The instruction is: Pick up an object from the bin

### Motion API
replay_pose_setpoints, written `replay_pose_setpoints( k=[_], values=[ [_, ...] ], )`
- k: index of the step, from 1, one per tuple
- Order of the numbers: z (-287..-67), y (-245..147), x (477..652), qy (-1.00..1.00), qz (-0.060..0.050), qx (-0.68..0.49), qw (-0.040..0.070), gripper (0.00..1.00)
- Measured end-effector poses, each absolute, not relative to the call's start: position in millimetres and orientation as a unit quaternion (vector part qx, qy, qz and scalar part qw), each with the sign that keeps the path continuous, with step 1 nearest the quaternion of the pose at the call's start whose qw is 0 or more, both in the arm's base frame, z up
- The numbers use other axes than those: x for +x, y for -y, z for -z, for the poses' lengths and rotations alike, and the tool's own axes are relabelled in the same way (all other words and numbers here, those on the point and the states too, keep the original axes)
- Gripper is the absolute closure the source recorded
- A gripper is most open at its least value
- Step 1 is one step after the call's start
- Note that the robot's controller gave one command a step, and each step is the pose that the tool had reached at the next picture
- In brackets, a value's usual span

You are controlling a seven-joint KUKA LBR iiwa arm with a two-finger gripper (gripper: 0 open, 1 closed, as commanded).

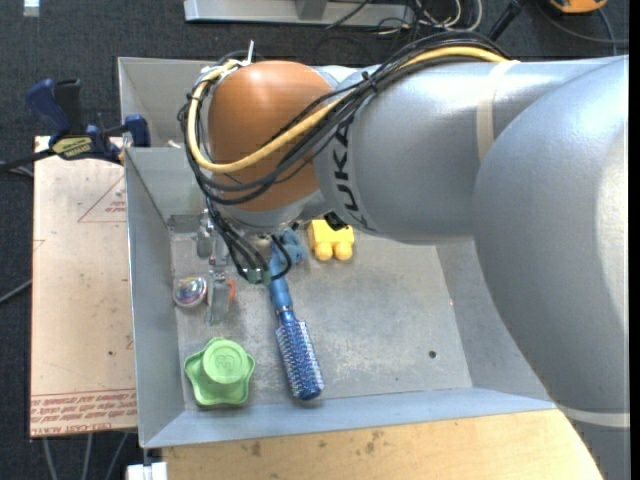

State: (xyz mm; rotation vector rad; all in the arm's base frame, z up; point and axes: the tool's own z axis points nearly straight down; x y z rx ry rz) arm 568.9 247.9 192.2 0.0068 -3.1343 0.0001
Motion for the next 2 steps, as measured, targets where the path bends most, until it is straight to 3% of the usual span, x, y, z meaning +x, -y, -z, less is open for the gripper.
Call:
replay_pose_setpoints(
  k=[1, 2],
  values=[
    [-66, -209, 589.7, 1.0, 0.0, -0.028, 0.002, 0.0],
    [-101, -202, 604.5, 0.994, 0.001, -0.109, -0.002, 0.0]
  ],
)
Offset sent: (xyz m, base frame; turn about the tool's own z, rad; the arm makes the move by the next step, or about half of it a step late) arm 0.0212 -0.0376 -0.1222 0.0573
